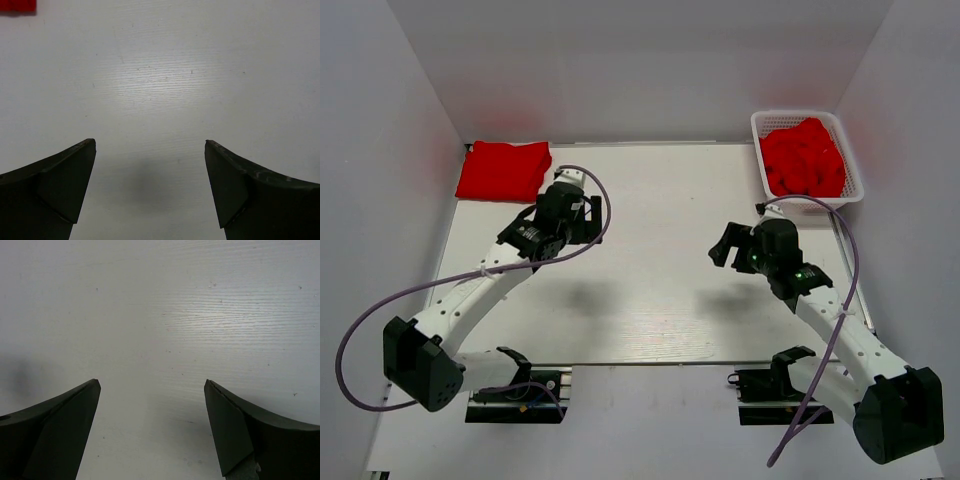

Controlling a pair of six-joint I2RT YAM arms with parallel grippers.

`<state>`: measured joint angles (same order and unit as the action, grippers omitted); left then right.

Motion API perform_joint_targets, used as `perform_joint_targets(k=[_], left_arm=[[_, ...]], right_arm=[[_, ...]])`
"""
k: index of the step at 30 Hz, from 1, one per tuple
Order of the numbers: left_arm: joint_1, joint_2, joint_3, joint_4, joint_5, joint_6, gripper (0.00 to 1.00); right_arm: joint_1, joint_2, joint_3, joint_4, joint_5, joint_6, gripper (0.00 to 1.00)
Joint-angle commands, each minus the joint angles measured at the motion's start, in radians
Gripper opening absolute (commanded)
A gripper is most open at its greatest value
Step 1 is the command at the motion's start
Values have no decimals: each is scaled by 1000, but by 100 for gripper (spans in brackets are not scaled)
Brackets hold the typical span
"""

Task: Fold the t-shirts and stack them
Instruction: Grab crumpled tshirt from bin with the right arm

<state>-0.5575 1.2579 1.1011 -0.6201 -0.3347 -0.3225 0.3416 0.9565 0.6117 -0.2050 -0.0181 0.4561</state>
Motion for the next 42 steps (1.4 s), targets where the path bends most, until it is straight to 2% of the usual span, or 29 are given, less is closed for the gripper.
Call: perform_joint_targets(k=[1,11,14,18,22,23,27,28,29,31,32,37,39,42], left_arm=[[5,-81,6,28,-20,-18,100],[5,-101,-4,17,-35,-38,100],[5,-101,-4,17,-10,-47,100],[5,-101,-4,17,61,-70,100],[5,-110,-14,37,103,-50,100],[5,-110,-14,37,86,-50,100],[5,-110,-14,37,54,-50,100],[5,-101,-14,37,65,-41,100],[5,-101,-14,37,65,-41,100],[5,-91,-14,37,65,-41,100],[5,-77,-14,27,56,-41,100],[5,-34,6,6,45,-32,100],[5,-5,17,-3,45,-32,100],[5,6,17,-3,45,-32,100]], right_arm=[[-1,-2,51,38,-43,-13,90],[0,59,68,78,-75,-4,90],[0,114,127,73,-19,-16,90],[-6,230,230,9,243,42,90],[-45,463,487,-100,360,26,90],[-68,496,619,-134,365,18,90],[-141,727,862,-214,379,-36,90],[-189,757,900,-238,380,-55,90],[-203,784,1018,-253,394,-60,90],[-278,893,1097,-307,363,-95,90],[-292,947,1214,-342,357,-103,90],[-403,1144,1446,-349,327,-226,90],[-443,1185,1490,-350,331,-261,90],[-489,1245,1493,-211,291,-339,90]])
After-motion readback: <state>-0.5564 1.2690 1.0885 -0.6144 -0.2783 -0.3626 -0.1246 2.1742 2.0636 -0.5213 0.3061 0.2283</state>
